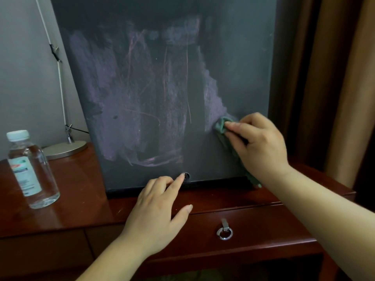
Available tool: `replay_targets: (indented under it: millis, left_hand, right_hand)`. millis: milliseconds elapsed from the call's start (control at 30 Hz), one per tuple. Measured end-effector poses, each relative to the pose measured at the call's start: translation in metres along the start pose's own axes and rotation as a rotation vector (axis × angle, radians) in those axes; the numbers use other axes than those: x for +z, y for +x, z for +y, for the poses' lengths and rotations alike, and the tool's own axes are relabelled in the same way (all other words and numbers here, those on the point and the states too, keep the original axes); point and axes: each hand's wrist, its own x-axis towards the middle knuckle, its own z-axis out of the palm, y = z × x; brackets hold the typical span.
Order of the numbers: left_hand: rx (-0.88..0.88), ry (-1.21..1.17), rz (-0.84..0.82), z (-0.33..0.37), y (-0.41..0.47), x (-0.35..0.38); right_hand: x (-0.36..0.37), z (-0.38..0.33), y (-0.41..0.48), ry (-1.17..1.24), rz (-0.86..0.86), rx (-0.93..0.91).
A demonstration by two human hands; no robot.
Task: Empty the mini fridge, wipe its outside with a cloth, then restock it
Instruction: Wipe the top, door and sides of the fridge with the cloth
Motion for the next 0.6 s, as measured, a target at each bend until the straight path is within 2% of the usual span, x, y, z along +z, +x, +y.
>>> replay_targets:
  millis: [133,167,233,333,400,467,567,600]
  left_hand:
    - [0.004,0.004,-0.003,0.0,-0.001,-0.001]
    - [0.004,0.003,-0.004,-0.001,-0.001,-0.001]
    - [0.005,0.003,-0.001,-0.001,-0.001,0.0]
    - [0.005,-0.004,-0.006,-0.001,0.0,0.0]
    - [0.001,-0.007,-0.003,-0.001,0.0,0.001]
    - [0.003,-0.012,-0.002,-0.001,-0.001,0.001]
    - [0.009,-0.011,0.0,-0.002,-0.001,0.001]
    - [0.009,-0.014,-0.003,-0.002,-0.001,0.001]
  right_hand:
    - [0.012,-0.01,-0.041,0.023,-0.291,-0.317]
    - [0.012,-0.008,-0.039,0.007,-0.316,-0.359]
    - [0.007,-0.005,-0.015,-0.023,-0.224,-0.305]
    - [-0.006,0.0,0.036,-0.053,0.055,-0.019]
    - [-0.005,-0.003,0.042,-0.06,0.094,0.028]
    - [0.005,-0.011,0.017,-0.048,0.021,-0.103]
    - [0.014,-0.013,-0.027,-0.054,-0.242,-0.43]
    - [0.013,-0.009,-0.026,-0.071,-0.28,-0.485]
